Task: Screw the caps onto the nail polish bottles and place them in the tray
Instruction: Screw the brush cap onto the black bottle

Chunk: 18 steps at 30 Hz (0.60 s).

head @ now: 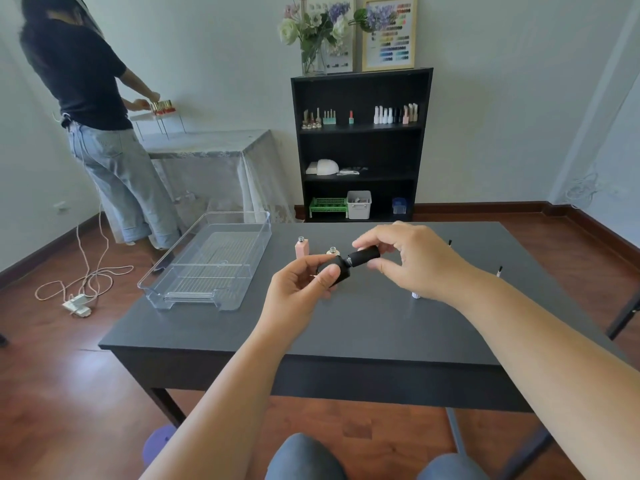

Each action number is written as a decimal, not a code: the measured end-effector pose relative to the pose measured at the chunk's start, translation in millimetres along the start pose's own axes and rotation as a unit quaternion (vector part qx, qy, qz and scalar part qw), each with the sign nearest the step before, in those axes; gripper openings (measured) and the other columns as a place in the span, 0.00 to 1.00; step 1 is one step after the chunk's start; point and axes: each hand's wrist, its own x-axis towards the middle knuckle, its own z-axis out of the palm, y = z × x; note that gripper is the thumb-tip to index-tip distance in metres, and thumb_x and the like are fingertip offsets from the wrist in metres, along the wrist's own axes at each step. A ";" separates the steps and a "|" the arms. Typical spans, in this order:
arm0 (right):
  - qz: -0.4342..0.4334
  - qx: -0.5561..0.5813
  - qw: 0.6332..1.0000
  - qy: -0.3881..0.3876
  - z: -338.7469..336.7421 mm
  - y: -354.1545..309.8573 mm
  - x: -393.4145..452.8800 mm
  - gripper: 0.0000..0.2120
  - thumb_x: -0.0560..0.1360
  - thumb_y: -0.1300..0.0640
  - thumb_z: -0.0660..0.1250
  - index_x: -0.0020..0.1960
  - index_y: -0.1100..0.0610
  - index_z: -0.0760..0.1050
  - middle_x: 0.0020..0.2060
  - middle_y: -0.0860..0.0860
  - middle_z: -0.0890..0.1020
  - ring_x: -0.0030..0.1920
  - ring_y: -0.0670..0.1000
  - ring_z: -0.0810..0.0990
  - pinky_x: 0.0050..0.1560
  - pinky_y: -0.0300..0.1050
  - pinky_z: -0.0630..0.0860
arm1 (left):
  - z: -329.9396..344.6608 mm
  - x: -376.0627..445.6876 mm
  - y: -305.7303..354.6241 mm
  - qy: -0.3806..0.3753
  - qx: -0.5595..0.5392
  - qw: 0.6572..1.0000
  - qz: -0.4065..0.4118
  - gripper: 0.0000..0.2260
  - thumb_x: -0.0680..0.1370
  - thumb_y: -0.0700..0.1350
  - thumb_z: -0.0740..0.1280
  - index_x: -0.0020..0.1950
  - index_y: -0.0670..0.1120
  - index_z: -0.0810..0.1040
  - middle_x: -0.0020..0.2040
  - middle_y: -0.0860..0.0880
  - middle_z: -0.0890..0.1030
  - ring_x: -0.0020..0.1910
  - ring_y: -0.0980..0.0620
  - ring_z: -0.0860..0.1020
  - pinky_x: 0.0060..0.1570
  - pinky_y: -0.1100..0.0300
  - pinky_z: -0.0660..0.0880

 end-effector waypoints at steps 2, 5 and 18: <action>-0.039 -0.010 0.999 0.024 1.5 -2.6 -0.9 0.14 0.70 0.64 0.74 0.53 0.52 0.82 0.43 0.39 0.80 0.46 0.46 0.78 0.52 0.42 0.75 | -1.9 -0.8 2.6 -0.008 -0.005 1.000 -0.021 0.11 0.71 0.54 0.70 0.48 0.50 0.84 0.39 0.49 0.85 0.35 0.53 0.82 0.37 0.64 0.77; -0.095 -0.033 0.994 0.032 6.0 -4.3 -1.4 0.13 0.69 0.68 0.74 0.51 0.56 0.83 0.46 0.49 0.83 0.48 0.51 0.79 0.51 0.45 0.77 | -4.4 -1.2 4.6 -0.027 -0.002 0.998 -0.048 0.19 0.70 0.57 0.70 0.50 0.43 0.84 0.42 0.41 0.85 0.32 0.54 0.80 0.33 0.65 0.76; -0.028 0.107 0.990 0.083 26.3 -9.2 -8.5 0.13 0.75 0.63 0.69 0.58 0.54 0.79 0.51 0.50 0.79 0.49 0.46 0.79 0.51 0.35 0.74 | 2.3 -3.4 -1.4 -0.028 0.009 1.000 -0.010 0.14 0.66 0.53 0.78 0.51 0.56 0.85 0.46 0.46 0.86 0.41 0.51 0.79 0.50 0.47 0.77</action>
